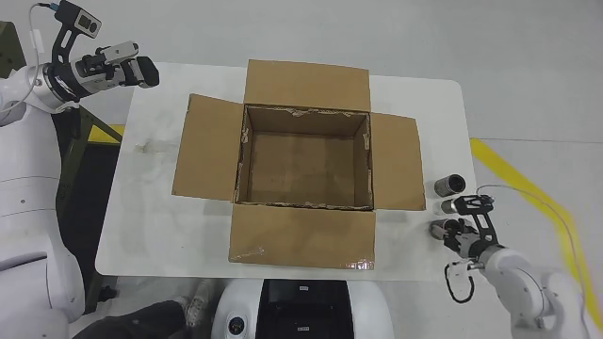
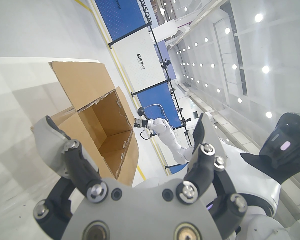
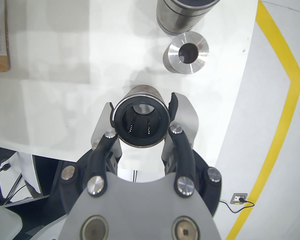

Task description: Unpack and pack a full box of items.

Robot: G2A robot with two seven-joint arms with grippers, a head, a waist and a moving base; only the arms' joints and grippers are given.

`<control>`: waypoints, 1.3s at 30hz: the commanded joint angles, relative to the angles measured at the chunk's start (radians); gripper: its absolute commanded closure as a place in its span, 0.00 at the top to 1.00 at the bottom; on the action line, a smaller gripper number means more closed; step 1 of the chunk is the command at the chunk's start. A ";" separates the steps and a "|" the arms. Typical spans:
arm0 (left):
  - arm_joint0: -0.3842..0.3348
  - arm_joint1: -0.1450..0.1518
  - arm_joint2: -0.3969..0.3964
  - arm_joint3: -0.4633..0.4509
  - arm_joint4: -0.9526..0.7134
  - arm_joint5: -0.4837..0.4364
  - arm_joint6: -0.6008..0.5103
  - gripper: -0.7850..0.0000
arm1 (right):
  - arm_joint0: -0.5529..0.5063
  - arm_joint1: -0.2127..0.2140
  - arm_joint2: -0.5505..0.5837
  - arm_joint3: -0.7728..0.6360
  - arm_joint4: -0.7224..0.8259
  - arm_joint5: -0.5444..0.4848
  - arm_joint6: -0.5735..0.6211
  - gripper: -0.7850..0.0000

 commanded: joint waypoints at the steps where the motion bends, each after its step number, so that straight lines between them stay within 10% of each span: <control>1: 0.000 0.000 0.000 0.000 0.000 0.000 0.000 1.00 | -0.015 0.001 0.013 -0.024 0.009 0.001 0.004 0.00; 19: 0.000 0.000 0.000 0.000 0.000 0.000 0.000 1.00 | -0.039 0.006 0.118 -0.301 0.106 0.060 0.050 0.00; 39: 0.000 0.000 0.000 0.000 0.000 0.000 0.000 1.00 | 0.222 0.019 -0.051 -0.349 0.108 0.058 0.111 0.00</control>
